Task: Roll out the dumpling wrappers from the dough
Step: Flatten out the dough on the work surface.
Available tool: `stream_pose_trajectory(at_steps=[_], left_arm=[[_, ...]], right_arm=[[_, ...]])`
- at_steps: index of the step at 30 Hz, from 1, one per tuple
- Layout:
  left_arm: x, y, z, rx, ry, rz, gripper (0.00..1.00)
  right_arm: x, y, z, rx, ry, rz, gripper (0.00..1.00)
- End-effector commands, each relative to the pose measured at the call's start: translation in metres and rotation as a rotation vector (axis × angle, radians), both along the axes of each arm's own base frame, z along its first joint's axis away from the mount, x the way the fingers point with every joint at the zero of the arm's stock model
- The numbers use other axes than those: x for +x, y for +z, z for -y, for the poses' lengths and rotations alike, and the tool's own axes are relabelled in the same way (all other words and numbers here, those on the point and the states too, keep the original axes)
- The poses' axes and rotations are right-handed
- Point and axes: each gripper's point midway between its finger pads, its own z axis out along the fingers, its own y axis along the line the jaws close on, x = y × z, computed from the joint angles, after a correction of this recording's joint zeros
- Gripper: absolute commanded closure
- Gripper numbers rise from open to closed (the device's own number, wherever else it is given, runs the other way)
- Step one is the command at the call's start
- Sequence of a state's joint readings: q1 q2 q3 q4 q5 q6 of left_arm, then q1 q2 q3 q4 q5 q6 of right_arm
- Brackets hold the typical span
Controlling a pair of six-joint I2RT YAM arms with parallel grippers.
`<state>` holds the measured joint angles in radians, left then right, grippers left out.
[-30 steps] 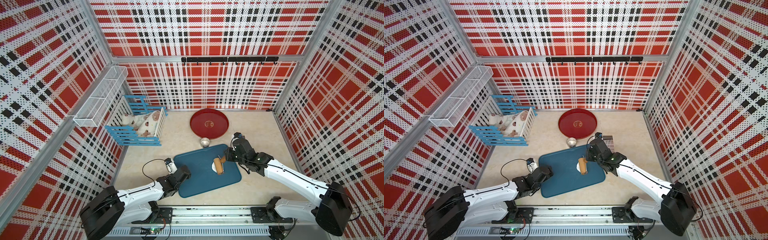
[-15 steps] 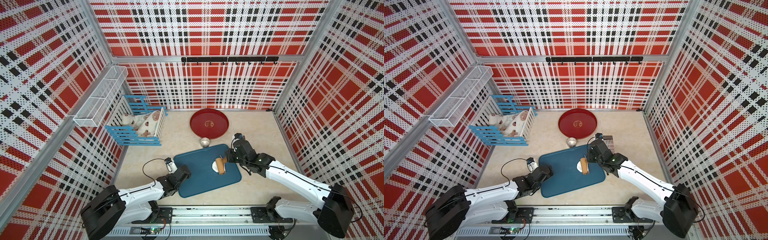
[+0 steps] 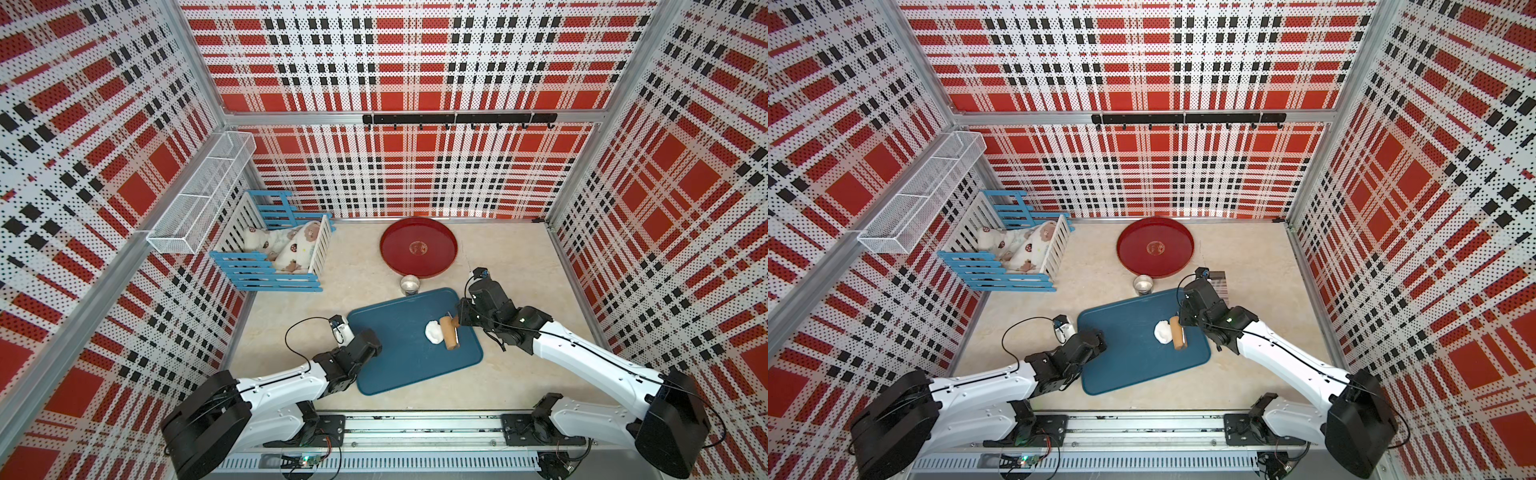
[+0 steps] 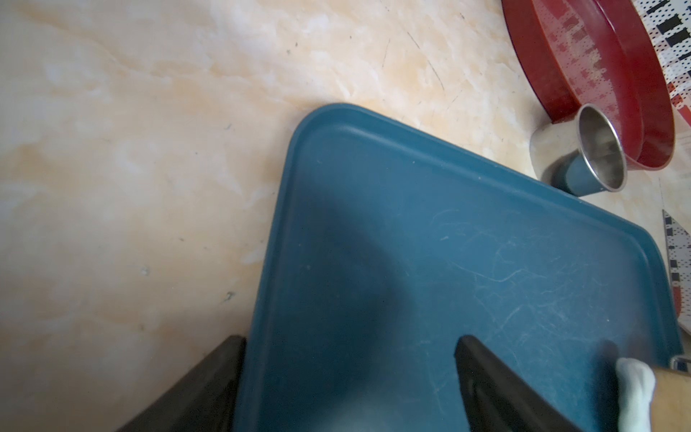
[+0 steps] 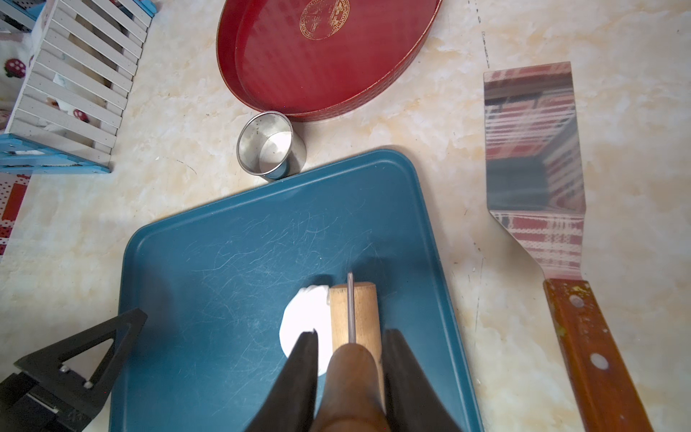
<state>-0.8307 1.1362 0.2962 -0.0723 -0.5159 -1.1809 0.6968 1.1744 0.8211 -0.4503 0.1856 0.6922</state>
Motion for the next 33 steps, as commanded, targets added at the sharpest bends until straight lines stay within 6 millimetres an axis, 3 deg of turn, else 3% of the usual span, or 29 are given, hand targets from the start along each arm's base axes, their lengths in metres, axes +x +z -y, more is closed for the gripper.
stream_pose_trajectory(at_steps=[1,7,12,22,33], left_arm=[[-0.003,-0.004,0.003,-0.021,-0.02,-0.015,0.09],[-0.002,-0.003,0.002,-0.028,-0.02,-0.008,0.09],[-0.003,-0.002,0.001,-0.029,-0.021,-0.007,0.09],[-0.002,-0.003,0.0,-0.028,-0.019,-0.009,0.09],[-0.002,-0.003,-0.001,-0.032,-0.016,-0.007,0.09]], right_arm=[[-0.003,0.016,0.005,0.01,0.0,0.016,1.0],[0.006,0.06,-0.003,0.133,-0.013,0.135,1.0],[0.013,0.068,-0.012,0.164,-0.007,0.142,1.0],[0.017,0.032,-0.024,0.147,0.004,0.048,1.0],[-0.005,-0.029,0.002,-0.02,-0.023,-0.102,1.0]])
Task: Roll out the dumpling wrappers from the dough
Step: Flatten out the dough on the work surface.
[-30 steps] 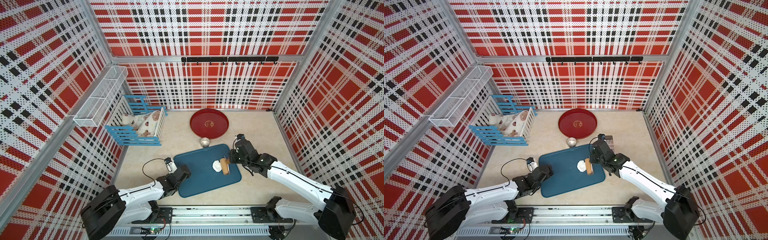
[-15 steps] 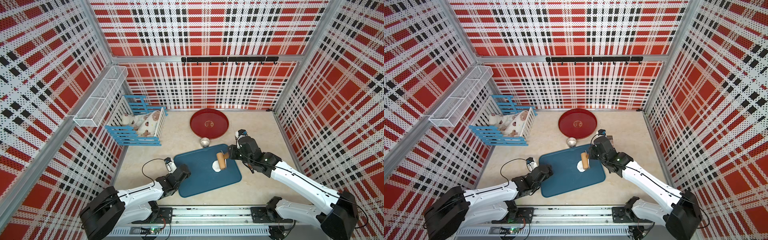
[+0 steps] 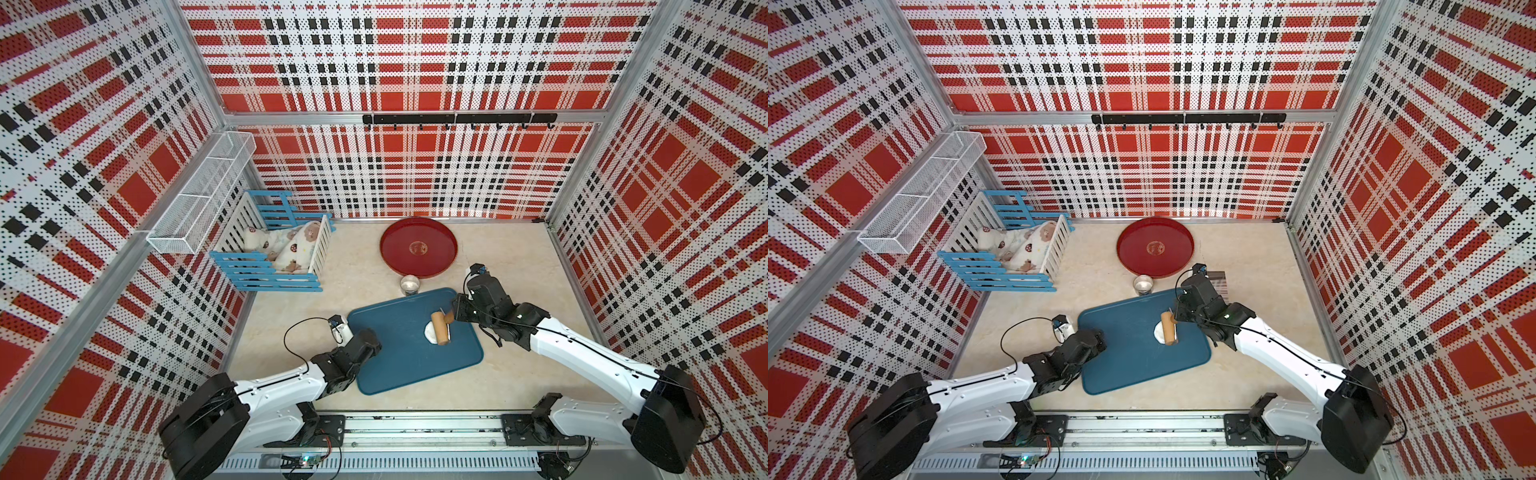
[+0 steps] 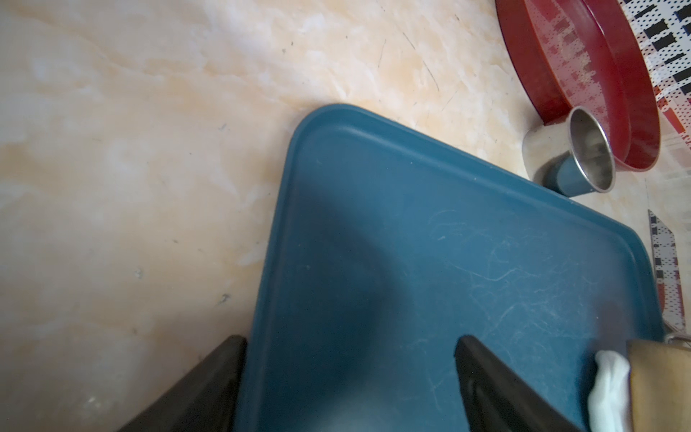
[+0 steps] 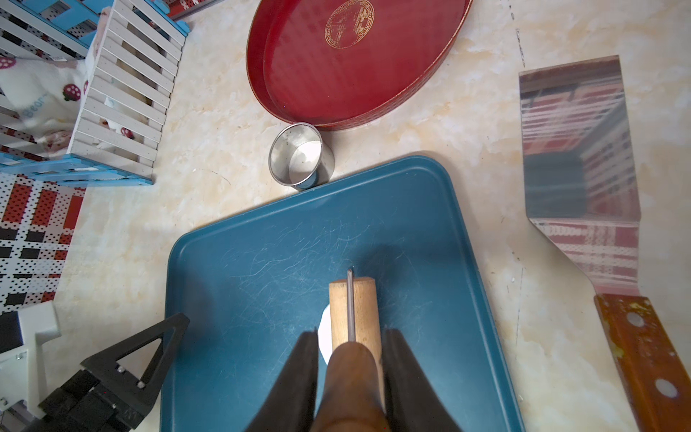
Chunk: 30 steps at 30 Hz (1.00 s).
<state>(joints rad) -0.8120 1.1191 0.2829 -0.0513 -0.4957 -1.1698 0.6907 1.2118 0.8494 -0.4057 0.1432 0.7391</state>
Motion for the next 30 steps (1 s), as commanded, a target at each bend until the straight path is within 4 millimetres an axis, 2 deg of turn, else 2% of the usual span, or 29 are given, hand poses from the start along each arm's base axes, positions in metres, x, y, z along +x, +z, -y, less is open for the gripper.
stream_pose_trajectory(at_steps=[1,6,12,16,20,22,25,30], left_arm=[[-0.003,-0.004,0.0,-0.011,-0.014,-0.01,0.09],[-0.002,-0.003,0.0,-0.013,-0.013,-0.008,0.09],[-0.002,-0.003,0.0,-0.016,-0.011,-0.009,0.09],[-0.002,-0.003,0.0,-0.016,-0.012,-0.009,0.09],[-0.002,-0.003,-0.001,-0.016,-0.012,-0.009,0.1],[-0.002,-0.003,-0.001,-0.015,-0.012,-0.009,0.1],[-0.001,-0.002,-0.001,-0.017,-0.012,-0.005,0.1],[0.001,-0.001,-0.001,-0.015,-0.013,-0.001,0.12]], right_arm=[[-0.016,-0.04,0.016,-0.099,-0.006,-0.111,1.0],[-0.023,-0.062,0.009,-0.102,0.034,-0.182,1.0],[-0.026,-0.071,0.006,-0.106,0.051,-0.21,1.0],[-0.026,-0.07,0.013,-0.138,0.04,-0.203,1.0],[-0.022,-0.059,0.03,-0.163,0.019,-0.174,1.0],[-0.022,-0.055,0.032,-0.166,0.028,-0.162,1.0],[-0.026,-0.059,0.021,-0.13,0.071,-0.18,1.0],[-0.037,-0.081,0.003,-0.118,0.108,-0.237,1.0]])
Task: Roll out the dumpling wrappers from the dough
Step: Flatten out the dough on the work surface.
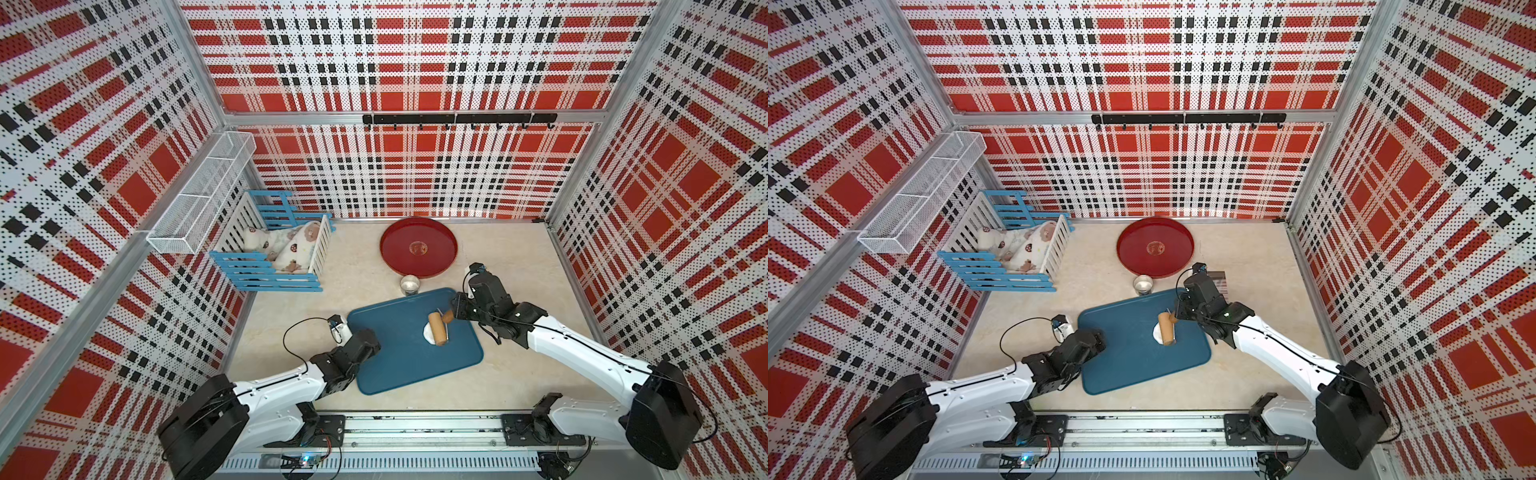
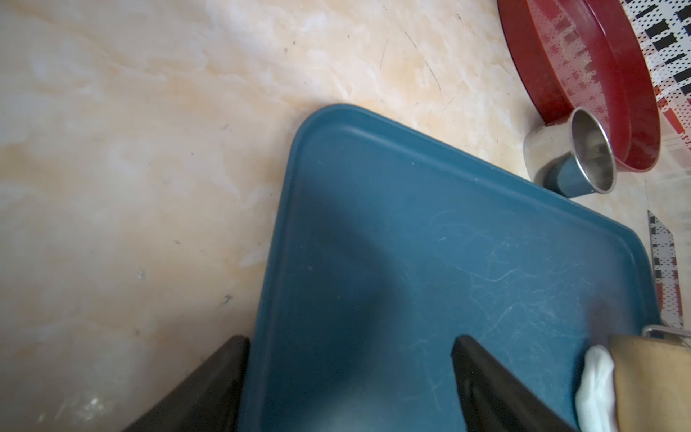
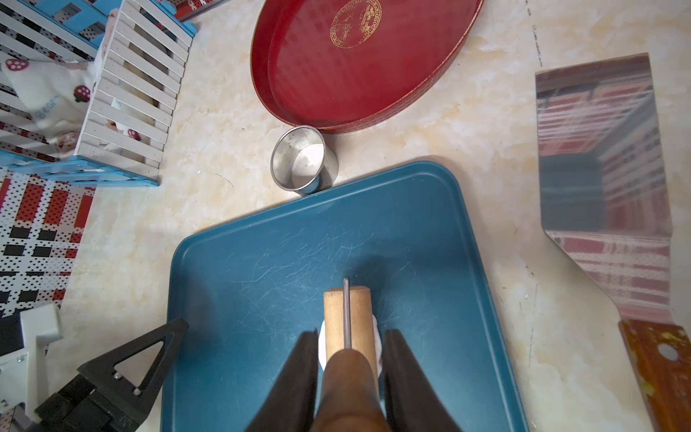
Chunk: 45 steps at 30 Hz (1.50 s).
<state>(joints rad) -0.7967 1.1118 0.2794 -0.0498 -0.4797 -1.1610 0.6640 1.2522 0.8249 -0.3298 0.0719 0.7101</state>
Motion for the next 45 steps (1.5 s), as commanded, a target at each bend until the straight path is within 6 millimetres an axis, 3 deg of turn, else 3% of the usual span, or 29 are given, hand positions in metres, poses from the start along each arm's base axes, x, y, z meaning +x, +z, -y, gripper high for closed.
stream_pose_trajectory(at_steps=[1,4,13,17,24,38,41,45], left_arm=[[0.001,-0.001,0.0,-0.01,-0.012,0.002,0.13],[0.001,0.0,-0.001,-0.011,-0.009,0.004,0.13],[0.002,-0.001,-0.003,-0.014,-0.005,0.006,0.19],[0.002,-0.002,-0.005,-0.015,-0.003,0.006,0.24],[0.006,-0.002,-0.008,-0.018,-0.001,0.011,0.34],[0.006,-0.012,-0.016,0.003,0.006,-0.022,0.39],[0.008,-0.014,-0.015,-0.002,-0.003,-0.022,0.51],[0.013,-0.014,-0.017,0.008,-0.003,-0.027,0.74]], right_arm=[[-0.045,-0.074,0.01,-0.147,0.067,-0.238,1.0],[-0.045,-0.077,0.017,-0.163,0.032,-0.24,1.0],[-0.034,-0.062,0.053,-0.209,-0.032,-0.21,1.0],[-0.038,-0.062,0.039,-0.158,0.019,-0.225,1.0],[-0.05,-0.085,0.017,-0.145,0.043,-0.289,1.0],[-0.036,-0.058,0.048,-0.196,-0.027,-0.197,1.0],[-0.038,-0.058,0.041,-0.163,-0.01,-0.207,1.0],[-0.041,-0.063,0.026,-0.119,0.01,-0.223,1.0]])
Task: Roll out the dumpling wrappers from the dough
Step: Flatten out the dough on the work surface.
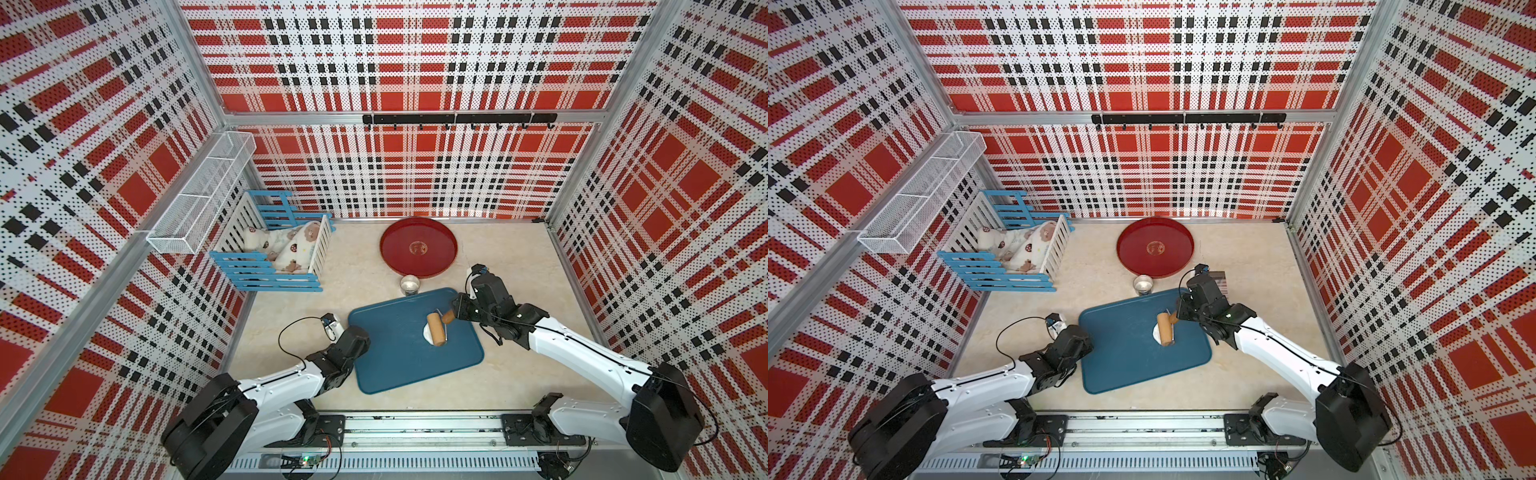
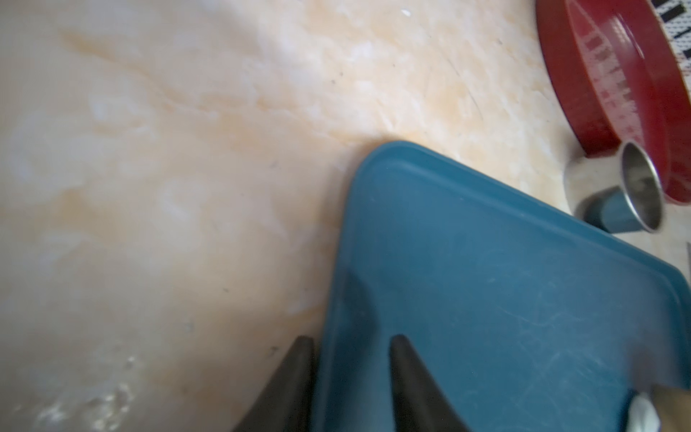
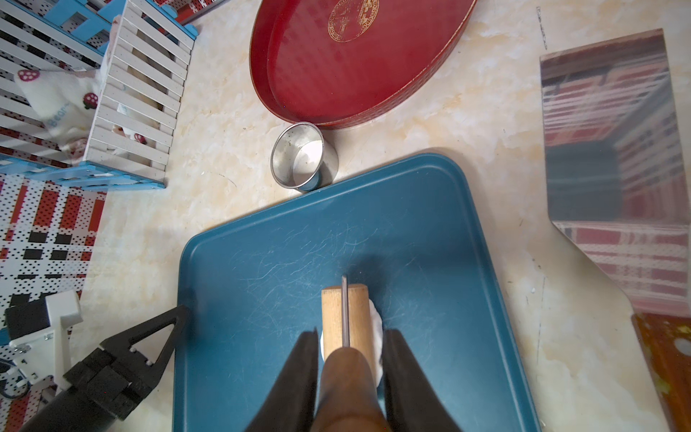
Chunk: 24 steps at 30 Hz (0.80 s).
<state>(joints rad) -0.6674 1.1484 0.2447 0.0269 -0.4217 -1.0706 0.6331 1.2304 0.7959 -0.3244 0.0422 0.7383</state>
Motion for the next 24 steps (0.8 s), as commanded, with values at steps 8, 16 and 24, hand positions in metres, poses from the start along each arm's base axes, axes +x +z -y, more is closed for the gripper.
stream_pose_trajectory(at_steps=[8,16,24], left_arm=[[0.011,-0.003,0.001,0.0,-0.029,-0.015,0.99],[0.02,-0.003,-0.006,0.035,-0.032,-0.023,1.0],[0.026,0.0,-0.005,0.039,-0.048,-0.015,1.0]], right_arm=[[-0.039,-0.062,0.017,-0.166,0.021,-0.206,1.0],[-0.031,-0.046,0.051,-0.216,-0.04,-0.15,1.0],[-0.043,-0.062,0.014,-0.152,0.042,-0.193,1.0]])
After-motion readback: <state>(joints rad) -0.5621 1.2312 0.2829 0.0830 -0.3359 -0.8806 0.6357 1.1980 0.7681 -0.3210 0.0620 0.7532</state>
